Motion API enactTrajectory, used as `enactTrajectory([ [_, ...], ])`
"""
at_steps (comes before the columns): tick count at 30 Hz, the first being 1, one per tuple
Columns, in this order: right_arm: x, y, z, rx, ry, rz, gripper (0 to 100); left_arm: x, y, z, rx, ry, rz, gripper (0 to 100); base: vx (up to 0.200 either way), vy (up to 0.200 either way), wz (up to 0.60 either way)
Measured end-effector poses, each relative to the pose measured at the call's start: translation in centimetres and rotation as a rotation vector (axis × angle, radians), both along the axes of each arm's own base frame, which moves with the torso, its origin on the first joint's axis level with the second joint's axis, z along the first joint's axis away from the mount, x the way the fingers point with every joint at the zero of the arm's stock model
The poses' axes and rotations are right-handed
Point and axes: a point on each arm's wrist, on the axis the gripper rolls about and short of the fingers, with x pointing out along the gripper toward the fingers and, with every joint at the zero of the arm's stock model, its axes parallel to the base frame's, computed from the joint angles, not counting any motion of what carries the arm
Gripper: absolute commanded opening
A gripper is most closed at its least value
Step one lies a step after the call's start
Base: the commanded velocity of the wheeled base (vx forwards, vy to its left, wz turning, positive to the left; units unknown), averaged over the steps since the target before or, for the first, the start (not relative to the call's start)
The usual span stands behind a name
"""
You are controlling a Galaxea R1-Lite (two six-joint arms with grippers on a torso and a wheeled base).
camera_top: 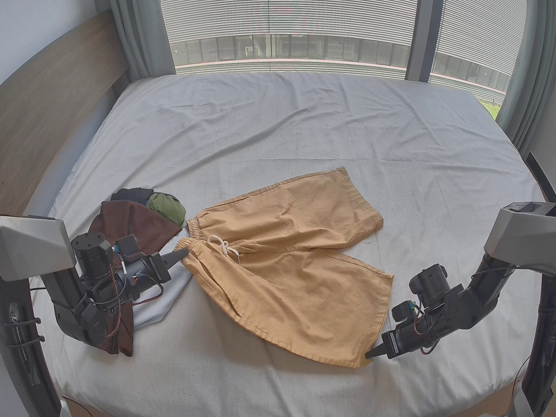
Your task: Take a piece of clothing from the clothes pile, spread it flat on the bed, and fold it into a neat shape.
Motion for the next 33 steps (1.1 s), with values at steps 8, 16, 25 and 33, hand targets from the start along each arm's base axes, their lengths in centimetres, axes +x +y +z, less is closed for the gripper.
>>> enactTrajectory([
  [8, 0.0, -1.1, 2.8, 0.085, -0.067, -0.021, 0, 0.1, 0.0, 0.0, 0.0, -0.003, 0.0, 0, 0.0, 0.0, 0.0],
  [16, 0.3, -2.8, 5.6, 0.154, -0.135, -0.08, 0, 0.0, 0.0, 0.0, -0.001, -0.001, 0.0, 0, 0.0, 0.0, 0.0],
  [25, 1.0, -4.0, 8.3, 0.244, -0.175, -0.167, 0, 0.0, 0.0, 0.3, -0.008, -0.007, 0.001, 0, 0.0, 0.0, 0.0],
  [33, 2.0, -4.1, 11.1, 0.329, -0.294, -0.218, 0, 0.0, 0.0, 0.8, -0.013, -0.019, 0.002, 0, 0.0, 0.0, 0.0],
])
